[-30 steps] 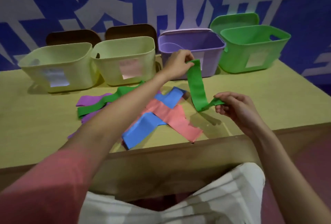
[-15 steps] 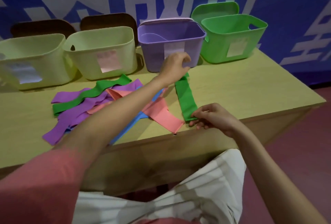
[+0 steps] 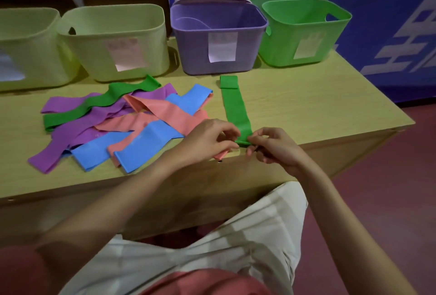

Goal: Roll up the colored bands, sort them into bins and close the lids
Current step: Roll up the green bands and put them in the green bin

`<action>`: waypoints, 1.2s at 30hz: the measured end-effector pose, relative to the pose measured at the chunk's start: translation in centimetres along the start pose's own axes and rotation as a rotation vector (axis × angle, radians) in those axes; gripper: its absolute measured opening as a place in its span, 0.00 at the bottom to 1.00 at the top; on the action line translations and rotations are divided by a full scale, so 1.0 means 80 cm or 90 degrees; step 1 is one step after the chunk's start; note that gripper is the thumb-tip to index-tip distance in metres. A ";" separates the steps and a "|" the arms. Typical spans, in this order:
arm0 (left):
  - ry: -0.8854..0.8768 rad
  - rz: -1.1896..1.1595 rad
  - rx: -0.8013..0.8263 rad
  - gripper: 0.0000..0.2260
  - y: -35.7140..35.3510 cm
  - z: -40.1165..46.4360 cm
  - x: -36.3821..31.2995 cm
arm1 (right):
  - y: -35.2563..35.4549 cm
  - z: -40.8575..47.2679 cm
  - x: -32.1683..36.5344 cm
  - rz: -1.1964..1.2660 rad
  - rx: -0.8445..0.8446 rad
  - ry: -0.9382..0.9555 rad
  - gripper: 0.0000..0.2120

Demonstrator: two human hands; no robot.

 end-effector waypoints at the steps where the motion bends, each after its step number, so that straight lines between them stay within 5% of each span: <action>1: -0.006 0.015 0.000 0.10 -0.003 0.001 0.000 | 0.000 0.000 0.000 0.003 0.009 -0.001 0.03; 4: -0.019 0.043 -0.019 0.07 -0.009 0.001 -0.002 | 0.004 0.000 0.001 -0.028 -0.011 0.023 0.05; 7: -0.017 0.060 -0.051 0.06 -0.009 -0.001 -0.004 | 0.018 -0.005 0.015 -0.278 -0.148 0.211 0.04; 10: -0.012 0.067 -0.084 0.05 -0.009 -0.006 -0.004 | 0.017 -0.009 0.020 -0.402 -0.120 0.318 0.09; 15: -0.009 0.056 -0.098 0.05 -0.010 -0.012 -0.007 | 0.014 -0.008 0.010 -0.448 -0.022 0.265 0.20; 36: 0.019 0.032 -0.139 0.10 -0.018 -0.016 -0.011 | 0.010 -0.010 0.009 -0.471 -0.088 0.362 0.06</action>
Point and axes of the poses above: each hand's wrist, its own z-axis towards the middle knuckle, its own y-axis out of the back of the hand, x = y × z, the point moved 4 cm from there along z, towards the middle knuckle, and after that the axes turned 4 degrees about x, right-handed, at the moved point
